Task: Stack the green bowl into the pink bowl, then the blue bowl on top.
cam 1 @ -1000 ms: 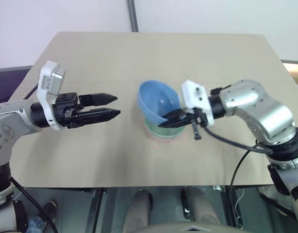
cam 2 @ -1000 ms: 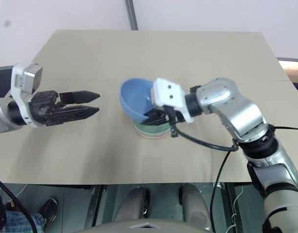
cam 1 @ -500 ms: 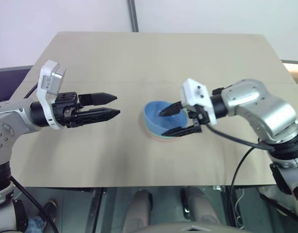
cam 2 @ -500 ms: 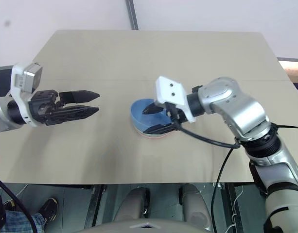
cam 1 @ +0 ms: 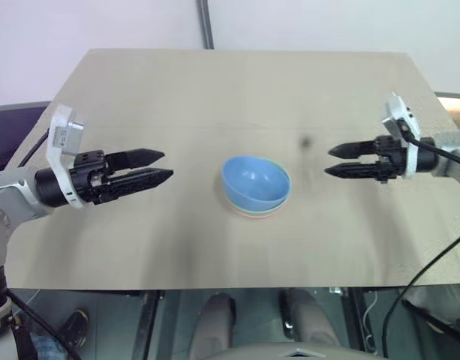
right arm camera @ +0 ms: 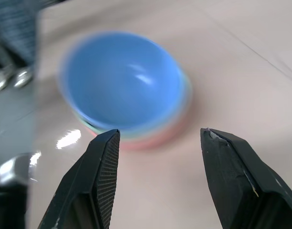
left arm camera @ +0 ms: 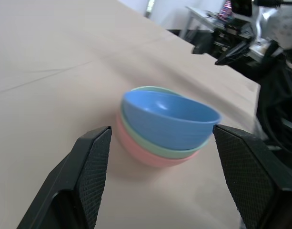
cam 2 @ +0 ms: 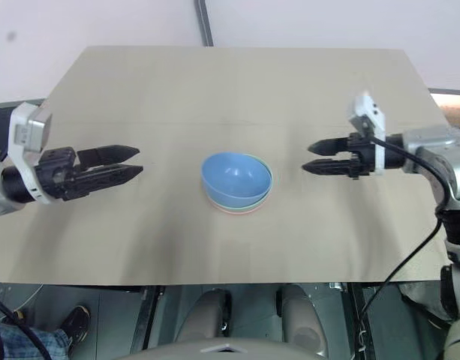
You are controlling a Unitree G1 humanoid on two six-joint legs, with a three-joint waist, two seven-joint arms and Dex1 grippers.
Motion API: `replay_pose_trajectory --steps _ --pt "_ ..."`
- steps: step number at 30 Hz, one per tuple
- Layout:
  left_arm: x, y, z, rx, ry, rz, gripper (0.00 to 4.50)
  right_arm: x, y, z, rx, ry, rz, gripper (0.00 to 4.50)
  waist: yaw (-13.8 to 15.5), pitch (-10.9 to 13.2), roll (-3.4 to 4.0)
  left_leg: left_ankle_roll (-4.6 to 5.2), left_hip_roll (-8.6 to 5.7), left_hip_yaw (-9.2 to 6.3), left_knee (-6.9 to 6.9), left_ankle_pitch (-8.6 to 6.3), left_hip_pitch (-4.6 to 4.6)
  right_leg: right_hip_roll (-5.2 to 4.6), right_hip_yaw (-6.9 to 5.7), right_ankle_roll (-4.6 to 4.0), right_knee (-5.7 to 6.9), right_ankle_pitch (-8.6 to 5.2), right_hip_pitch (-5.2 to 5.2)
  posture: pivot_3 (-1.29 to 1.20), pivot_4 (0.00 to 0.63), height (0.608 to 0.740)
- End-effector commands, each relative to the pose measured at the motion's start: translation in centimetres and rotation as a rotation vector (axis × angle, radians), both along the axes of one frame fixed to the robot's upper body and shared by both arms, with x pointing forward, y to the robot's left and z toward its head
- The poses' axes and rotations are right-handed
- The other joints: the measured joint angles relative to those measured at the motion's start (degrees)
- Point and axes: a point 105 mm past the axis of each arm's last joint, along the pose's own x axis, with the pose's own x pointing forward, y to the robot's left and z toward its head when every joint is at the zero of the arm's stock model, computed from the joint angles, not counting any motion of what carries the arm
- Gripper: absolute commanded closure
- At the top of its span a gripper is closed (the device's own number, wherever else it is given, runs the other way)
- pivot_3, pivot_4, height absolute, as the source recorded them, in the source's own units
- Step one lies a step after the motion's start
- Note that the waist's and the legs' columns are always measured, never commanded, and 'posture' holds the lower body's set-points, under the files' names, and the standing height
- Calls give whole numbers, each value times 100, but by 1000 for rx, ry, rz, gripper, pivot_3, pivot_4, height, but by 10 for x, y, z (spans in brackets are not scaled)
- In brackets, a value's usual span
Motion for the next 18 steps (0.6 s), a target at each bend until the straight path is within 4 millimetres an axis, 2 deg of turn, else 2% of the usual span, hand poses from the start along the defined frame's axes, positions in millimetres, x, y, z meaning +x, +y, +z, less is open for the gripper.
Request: replay_pose_trajectory --steps 1,4,7,18 --pt "-7 10 7 15 -62 71 895 -3 -28 10 12 -79 -70 1539 -6 0 1 0 0 2 0 0 2 0 3 0 1 0 0 0 150 740" --pt "-9 17 4 17 -70 129 895 -5 -42 5 4 -78 -113 1539 -3 0 1 0 1 2 -1 0 4 1 4 0 2 0 1 0 150 740" --pt "-9 22 4 12 -81 168 895 -4 -48 7 13 -91 -134 1539 -8 0 1 0 1 6 0 0 10 2 7 0 3 0 2 0 150 740" --pt "-10 32 0 88 -108 235 895 0 -49 7 22 -108 -145 1539 0 0 1 0 1 8 -1 0 9 2 9 0 0 0 3 0 150 740"
